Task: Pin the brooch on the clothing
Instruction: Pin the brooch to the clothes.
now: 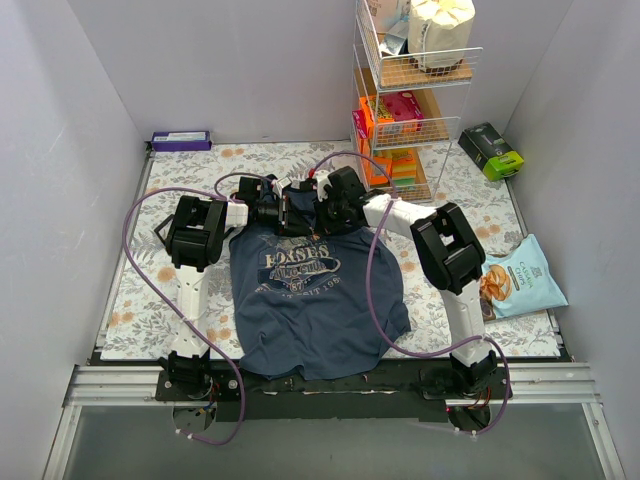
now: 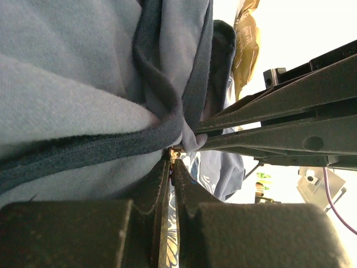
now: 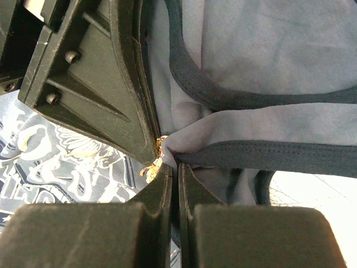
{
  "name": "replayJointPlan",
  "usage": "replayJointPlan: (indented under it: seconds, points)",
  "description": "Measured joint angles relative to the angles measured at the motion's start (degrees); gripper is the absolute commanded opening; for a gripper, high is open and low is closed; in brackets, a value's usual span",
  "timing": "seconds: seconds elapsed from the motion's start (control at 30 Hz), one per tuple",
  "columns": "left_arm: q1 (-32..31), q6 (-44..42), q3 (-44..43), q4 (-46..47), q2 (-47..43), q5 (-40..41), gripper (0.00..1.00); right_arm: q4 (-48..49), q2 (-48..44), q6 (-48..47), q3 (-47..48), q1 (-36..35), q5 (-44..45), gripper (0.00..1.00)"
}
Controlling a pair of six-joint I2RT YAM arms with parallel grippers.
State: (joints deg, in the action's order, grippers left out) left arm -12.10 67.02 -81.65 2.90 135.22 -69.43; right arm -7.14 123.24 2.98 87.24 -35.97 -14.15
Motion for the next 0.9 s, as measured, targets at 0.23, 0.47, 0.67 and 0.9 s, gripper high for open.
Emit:
replayJointPlan:
  seconds: [0.23, 0.47, 0.67, 0.9]
  points:
    - [-0.02, 0.07, 0.52, 1.07, -0.24, 0.11, 0.00, -2.12, 0.66, 0.20, 1.62, 0.00, 0.07, 0.01]
    - [-0.11, 0.07, 1.11, 2.49, -0.55, 0.31, 0.00, -4.00, 1.07, 0.28, 3.02, -0.17, 0.76, 0.01]
    - [-0.17, 1.18, 1.42, 3.67, -0.68, 0.63, 0.00, -6.88, 2.23, 0.22, 5.51, -0.31, 1.01, 0.01]
    - [-0.20, 1.88, 2.29, 5.60, -0.96, 0.87, 0.00, -7.76, 2.29, 0.31, 6.01, -0.79, 2.49, 0.01]
